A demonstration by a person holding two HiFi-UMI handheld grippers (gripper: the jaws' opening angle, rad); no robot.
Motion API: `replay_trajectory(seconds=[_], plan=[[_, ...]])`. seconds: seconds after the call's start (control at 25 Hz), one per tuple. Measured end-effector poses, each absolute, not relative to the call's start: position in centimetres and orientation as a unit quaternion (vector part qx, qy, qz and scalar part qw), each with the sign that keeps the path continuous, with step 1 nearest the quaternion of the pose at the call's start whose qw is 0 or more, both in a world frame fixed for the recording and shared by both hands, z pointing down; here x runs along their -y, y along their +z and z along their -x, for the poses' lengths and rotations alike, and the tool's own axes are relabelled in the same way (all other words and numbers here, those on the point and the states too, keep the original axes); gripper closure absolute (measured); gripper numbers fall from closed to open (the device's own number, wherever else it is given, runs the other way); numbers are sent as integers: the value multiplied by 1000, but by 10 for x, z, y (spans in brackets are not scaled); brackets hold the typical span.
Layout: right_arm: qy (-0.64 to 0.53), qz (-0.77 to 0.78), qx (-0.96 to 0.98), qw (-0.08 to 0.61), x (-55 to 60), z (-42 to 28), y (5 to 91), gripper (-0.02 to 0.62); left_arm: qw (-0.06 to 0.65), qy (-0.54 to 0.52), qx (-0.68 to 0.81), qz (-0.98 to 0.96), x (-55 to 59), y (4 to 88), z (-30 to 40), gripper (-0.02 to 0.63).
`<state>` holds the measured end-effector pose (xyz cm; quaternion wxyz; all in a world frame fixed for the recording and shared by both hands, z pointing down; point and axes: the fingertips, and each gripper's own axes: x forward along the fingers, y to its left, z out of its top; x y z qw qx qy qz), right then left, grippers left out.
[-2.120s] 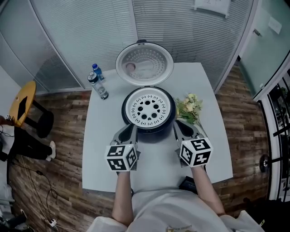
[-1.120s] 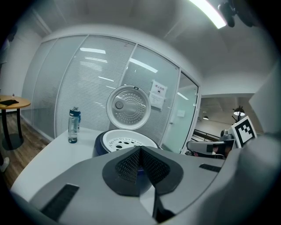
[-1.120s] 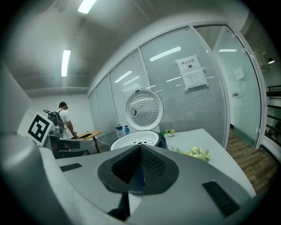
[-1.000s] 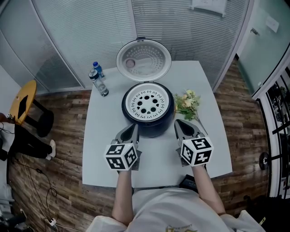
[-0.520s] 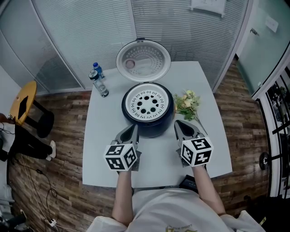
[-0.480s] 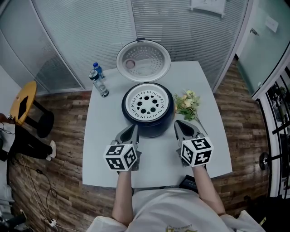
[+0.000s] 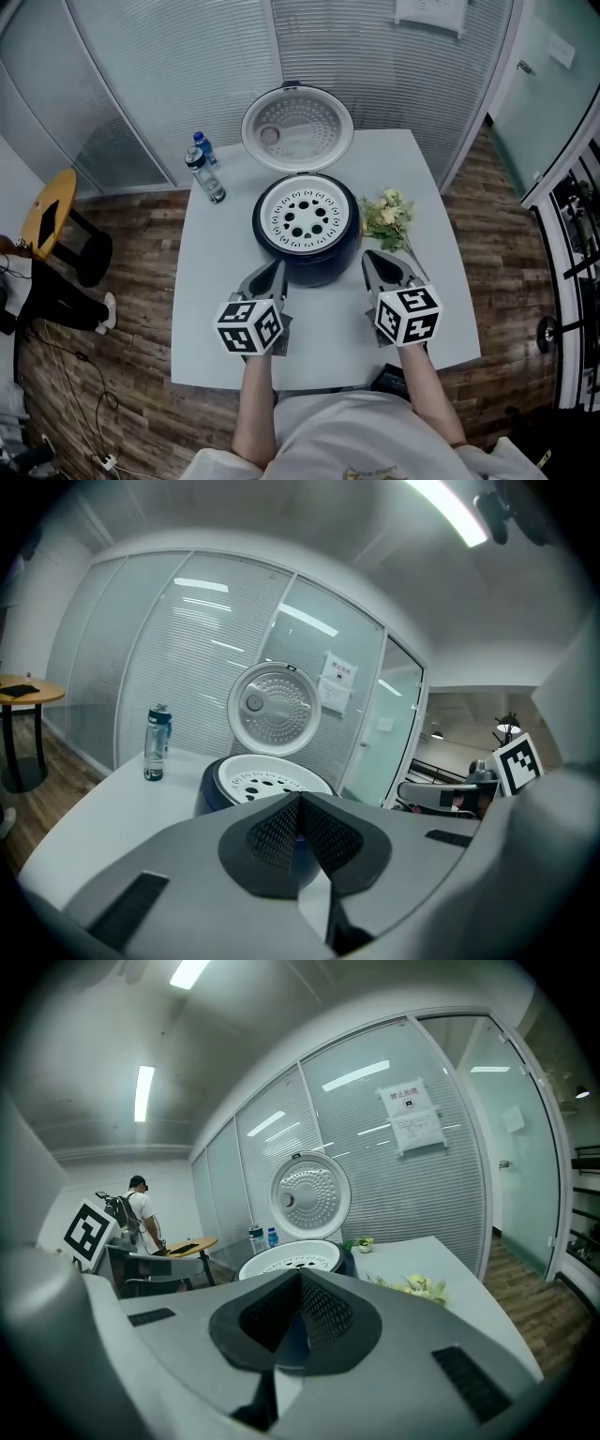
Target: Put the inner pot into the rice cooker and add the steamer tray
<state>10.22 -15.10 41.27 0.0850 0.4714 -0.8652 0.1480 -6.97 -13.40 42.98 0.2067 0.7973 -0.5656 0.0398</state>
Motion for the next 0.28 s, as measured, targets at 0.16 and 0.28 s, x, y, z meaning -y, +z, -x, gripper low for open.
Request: replay_trajectory(seconds=[0.16, 0.28], plan=[[150, -473, 864, 83, 151, -104, 414, 580, 208, 40, 564, -798, 134, 432, 69, 597], [150, -474, 864, 78, 151, -105, 415, 580, 209, 40, 561, -800, 134, 433, 67, 597]])
